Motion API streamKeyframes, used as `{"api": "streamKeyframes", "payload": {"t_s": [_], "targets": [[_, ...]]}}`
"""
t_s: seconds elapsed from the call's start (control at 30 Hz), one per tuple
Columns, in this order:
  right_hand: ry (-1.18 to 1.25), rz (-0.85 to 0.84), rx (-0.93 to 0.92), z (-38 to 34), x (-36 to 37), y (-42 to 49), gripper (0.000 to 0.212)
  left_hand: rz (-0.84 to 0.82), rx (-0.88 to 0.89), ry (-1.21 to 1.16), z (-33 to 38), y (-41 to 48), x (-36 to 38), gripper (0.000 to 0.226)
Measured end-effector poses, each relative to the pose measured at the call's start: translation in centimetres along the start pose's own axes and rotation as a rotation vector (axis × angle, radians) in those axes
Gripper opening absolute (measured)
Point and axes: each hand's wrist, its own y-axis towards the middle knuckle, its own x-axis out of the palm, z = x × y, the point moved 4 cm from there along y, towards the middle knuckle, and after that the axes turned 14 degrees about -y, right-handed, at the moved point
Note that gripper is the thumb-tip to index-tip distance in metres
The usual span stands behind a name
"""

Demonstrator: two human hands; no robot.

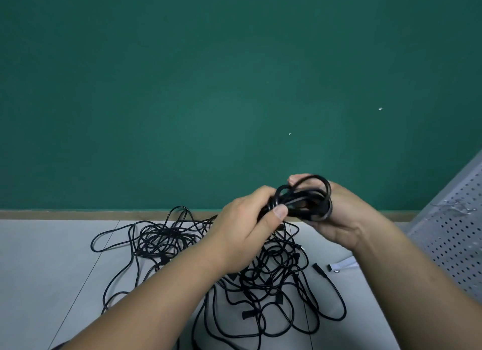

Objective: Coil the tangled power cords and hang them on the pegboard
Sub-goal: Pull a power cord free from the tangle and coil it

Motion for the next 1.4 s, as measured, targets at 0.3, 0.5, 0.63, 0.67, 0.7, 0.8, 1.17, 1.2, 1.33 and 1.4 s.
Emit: {"api": "streamKeyframes", "payload": {"t_s": [0.3, 0.5, 0.63, 0.67, 0.7, 0.8, 1.17, 1.2, 1.33, 1.4], "targets": [[-0.53, 0.228, -0.24, 1.9, 2.3, 0.4, 0.014, 0.333, -0.126, -0.389, -2.1, 0.6, -1.0, 0.025], [-0.688, 0.321, -0.41, 2.2, 3.7, -0.6, 0.028, 0.443, -0.205, -0.51, -3.4, 1.0, -1.6, 0.023], [-0.696, 0.303, -0.44, 2.5, 4.2, -1.0, 0.03, 0.502, -0.276, -0.702, -3.0, 1.1, -1.5, 0.02], [-0.705, 0.29, -0.45, 2.5, 4.3, -1.2, 0.031, 0.511, -0.292, -0.747, -2.9, 1.2, -1.6, 0.021], [-0.697, 0.275, -0.465, 2.4, 4.4, -1.3, 0.031, 0.518, -0.303, -0.784, -2.8, 1.2, -1.7, 0.022], [-0.527, 0.215, -0.502, 2.0, 4.6, -1.4, 0.022, 0.502, -0.304, -0.833, -2.7, 1.2, -1.8, 0.023], [-0.358, 0.14, -0.407, 0.6, 4.6, -0.9, 0.016, 0.354, -0.105, -0.614, -1.3, 0.2, -2.3, 0.02], [-0.376, 0.122, -0.412, 0.3, 4.4, -1.0, 0.013, 0.337, -0.091, -0.567, -1.3, 0.1, -2.3, 0.023], [-0.379, 0.08, -0.429, -0.5, 3.5, -1.3, 0.012, 0.274, -0.074, -0.479, -1.3, 0.2, -1.9, 0.029], [-0.377, 0.091, -0.448, -0.7, 3.2, -1.4, 0.014, 0.27, -0.078, -0.48, -1.3, 0.4, -1.7, 0.029]]}}
